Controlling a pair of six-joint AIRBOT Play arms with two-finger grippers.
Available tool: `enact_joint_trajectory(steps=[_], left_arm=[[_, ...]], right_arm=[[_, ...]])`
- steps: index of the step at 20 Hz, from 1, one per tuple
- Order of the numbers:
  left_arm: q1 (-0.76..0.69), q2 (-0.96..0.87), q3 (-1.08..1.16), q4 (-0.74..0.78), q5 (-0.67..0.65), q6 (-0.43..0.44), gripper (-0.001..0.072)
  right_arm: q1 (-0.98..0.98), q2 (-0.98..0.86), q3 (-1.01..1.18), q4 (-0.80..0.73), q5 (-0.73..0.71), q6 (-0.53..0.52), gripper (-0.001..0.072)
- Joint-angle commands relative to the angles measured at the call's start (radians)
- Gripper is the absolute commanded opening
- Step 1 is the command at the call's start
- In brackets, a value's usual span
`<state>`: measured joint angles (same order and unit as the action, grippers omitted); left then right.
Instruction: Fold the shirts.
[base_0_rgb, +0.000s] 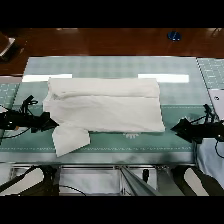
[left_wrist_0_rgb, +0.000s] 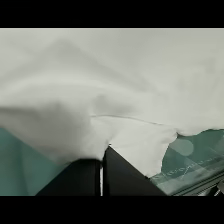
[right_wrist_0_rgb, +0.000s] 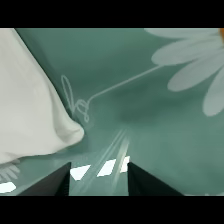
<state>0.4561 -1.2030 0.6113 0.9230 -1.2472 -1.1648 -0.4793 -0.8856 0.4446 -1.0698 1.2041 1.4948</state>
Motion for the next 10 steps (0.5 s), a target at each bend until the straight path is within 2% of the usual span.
enact_joint_trajectory(steps=[1,6,10], left_arm=[[0.004,0.001,0.008,-0.019,-0.002,0.002,0.0015],[0.005,0.001,0.008,-0.019,-0.002,0.002,0.0015],[0.004,0.001,0.008,-0.019,-0.002,0.001,0.0015]], right_arm=[[-0.015,-0.086,-0.048,0.070,0.031,-0.068,0.0409],[-0.005,-0.188,-0.047,0.235,-0.070,-0.139,0.0405],[0.155,-0.259,-0.020,0.239,-0.188,-0.106,0.0405]])
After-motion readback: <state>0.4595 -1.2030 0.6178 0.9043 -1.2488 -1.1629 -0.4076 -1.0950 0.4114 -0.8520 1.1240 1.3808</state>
